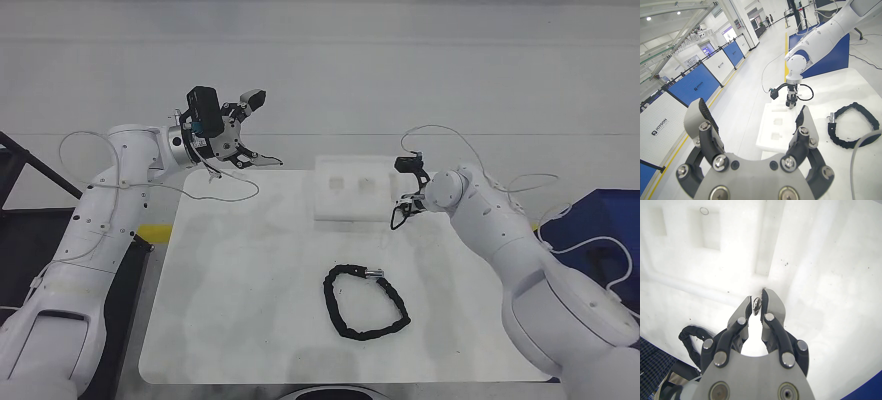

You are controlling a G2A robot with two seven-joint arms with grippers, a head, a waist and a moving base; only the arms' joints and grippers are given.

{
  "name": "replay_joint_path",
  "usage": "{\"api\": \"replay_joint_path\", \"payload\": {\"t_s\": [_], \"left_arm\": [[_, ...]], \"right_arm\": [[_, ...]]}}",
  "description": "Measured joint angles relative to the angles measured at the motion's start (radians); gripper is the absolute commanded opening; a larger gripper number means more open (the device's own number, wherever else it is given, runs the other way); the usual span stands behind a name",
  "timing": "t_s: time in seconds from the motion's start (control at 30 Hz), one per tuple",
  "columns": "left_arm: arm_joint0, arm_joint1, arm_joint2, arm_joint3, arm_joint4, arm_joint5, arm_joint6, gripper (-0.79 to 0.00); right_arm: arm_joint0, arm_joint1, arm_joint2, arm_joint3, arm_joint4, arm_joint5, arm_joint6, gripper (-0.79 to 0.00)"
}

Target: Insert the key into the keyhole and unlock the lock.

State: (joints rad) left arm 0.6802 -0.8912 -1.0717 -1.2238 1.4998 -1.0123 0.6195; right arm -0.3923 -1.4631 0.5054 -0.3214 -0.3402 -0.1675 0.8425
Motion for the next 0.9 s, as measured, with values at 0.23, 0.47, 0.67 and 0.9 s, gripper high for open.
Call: {"api": "replay_joint_path", "payload": {"t_s": [0.23,0.47,0.67,0.9], "left_arm": [[0.0,0.0,0.0,0.0,0.0,0.0,0.0,0.0],[0.0,0.0,0.0,0.0,0.0,0.0,0.0,0.0],[0.0,0.0,0.0,0.0,0.0,0.0,0.0,0.0],[0.0,0.0,0.0,0.0,0.0,0.0,0.0,0.0]], "right_arm": [[0.006,-0.011,0.009,0.023,-0.005,0.005,0.008,-0.785],[0.022,-0.019,0.019,0.025,-0.012,0.022,0.037,-0.785],[0.045,-0.024,0.021,0.005,-0.036,0.032,0.078,-0.785],[0.06,-0.032,-0.005,-0.016,-0.127,0.103,0.127,-0.785]]}}
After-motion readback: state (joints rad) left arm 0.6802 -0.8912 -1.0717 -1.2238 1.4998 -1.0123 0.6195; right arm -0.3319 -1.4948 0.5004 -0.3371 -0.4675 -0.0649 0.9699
